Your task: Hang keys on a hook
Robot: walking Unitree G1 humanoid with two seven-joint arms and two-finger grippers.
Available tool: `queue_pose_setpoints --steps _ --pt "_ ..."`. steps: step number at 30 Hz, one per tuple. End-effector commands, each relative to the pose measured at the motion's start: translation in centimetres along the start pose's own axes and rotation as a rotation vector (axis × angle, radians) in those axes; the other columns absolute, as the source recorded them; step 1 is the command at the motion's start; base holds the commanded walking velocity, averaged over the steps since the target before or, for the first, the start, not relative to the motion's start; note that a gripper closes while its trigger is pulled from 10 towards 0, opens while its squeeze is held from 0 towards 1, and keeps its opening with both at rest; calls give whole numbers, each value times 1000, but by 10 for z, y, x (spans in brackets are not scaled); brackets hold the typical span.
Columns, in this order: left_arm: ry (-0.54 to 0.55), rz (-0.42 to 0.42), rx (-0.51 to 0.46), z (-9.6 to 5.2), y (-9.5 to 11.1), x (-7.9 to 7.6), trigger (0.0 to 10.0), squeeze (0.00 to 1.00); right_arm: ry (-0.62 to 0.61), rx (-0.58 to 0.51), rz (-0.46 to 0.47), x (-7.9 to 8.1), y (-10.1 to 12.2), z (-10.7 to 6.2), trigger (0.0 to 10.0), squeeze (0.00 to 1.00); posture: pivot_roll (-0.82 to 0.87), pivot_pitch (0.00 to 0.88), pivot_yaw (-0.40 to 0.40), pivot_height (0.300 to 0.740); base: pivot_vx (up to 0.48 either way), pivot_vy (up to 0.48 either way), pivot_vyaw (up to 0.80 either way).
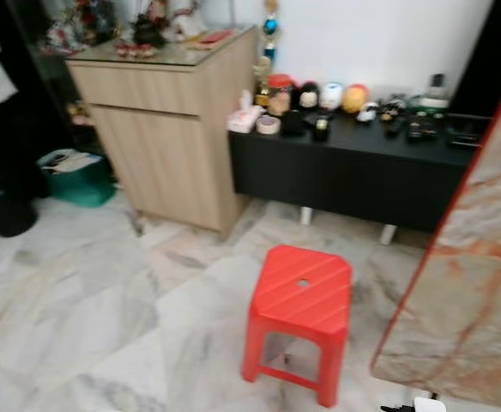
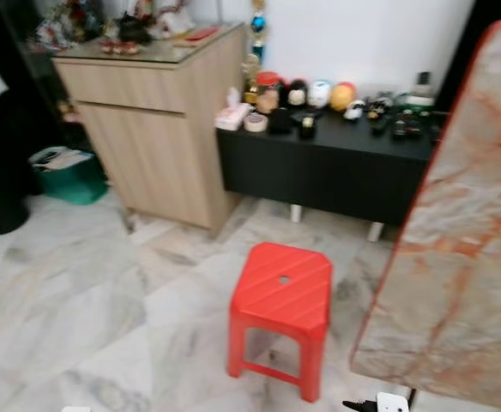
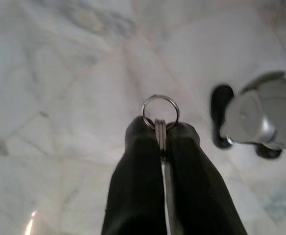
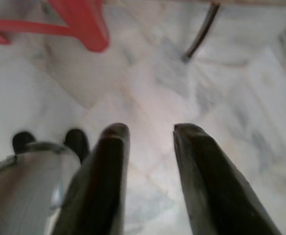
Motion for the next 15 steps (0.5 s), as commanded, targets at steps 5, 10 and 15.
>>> queue_pose_setpoints --steps 5,10,15 --pt "-6 14 12 0 -2 -2 10000 0 -14 -5 10 -5 0 -1 10000 0 -15 0 24 737 0 -480 0" --pt "-6 20 13 0 -2 -2 10000 0 -10 1 -20 -5 0 0 10000 0 -19 0 27 737 0 -480 0" --pt "-7 36 15 0 -1 -1 10000 0 -7 4 -25 -3 0 0 10000 0 -19 0 34 737 0 -480 0"
Point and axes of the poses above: a point about 5 cm out from each wrist's last joint towards the gripper, its own z axis pointing out of the wrist towards the gripper, its own y axis along the axis of the wrist's last joint, x = y × z, the point moved 4 cm from there along z, pointing out of the wrist towards the gripper, and after that the axes turned 9 degrees about -z, right-handed, at the moved point
